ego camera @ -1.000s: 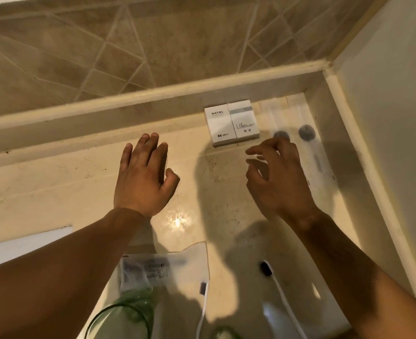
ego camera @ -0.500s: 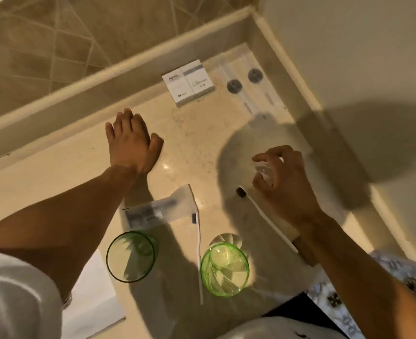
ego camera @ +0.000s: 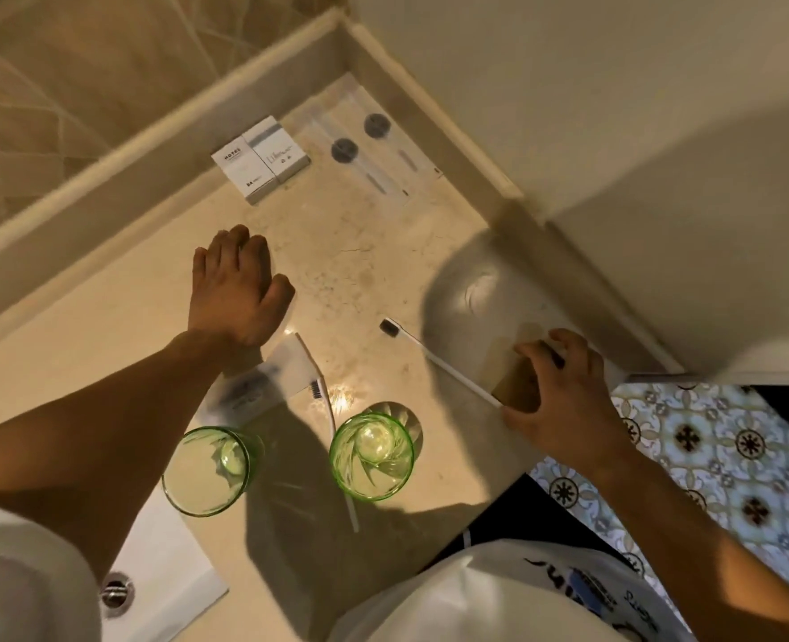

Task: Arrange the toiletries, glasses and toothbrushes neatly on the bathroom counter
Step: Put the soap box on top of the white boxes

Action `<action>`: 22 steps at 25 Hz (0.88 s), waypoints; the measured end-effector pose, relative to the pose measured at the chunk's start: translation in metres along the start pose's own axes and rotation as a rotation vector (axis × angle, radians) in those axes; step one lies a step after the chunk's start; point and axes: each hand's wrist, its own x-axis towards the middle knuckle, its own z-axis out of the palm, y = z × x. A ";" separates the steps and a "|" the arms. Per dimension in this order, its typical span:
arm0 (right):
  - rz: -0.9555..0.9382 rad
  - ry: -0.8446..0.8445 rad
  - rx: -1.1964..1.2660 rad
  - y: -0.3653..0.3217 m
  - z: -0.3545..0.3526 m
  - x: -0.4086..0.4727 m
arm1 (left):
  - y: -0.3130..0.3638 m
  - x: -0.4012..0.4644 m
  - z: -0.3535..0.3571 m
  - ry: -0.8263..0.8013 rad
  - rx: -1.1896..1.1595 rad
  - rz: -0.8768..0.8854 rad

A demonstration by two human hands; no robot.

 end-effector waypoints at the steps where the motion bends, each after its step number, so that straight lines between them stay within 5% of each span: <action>1: -0.008 -0.017 -0.031 0.002 0.004 -0.003 | 0.004 -0.001 0.000 0.014 -0.011 0.009; 11: 0.001 0.154 0.112 -0.020 -0.003 0.026 | 0.006 -0.003 0.005 0.032 -0.036 -0.039; 22: -0.271 0.196 0.245 -0.185 -0.016 0.148 | -0.048 0.018 0.001 0.127 -0.068 -0.325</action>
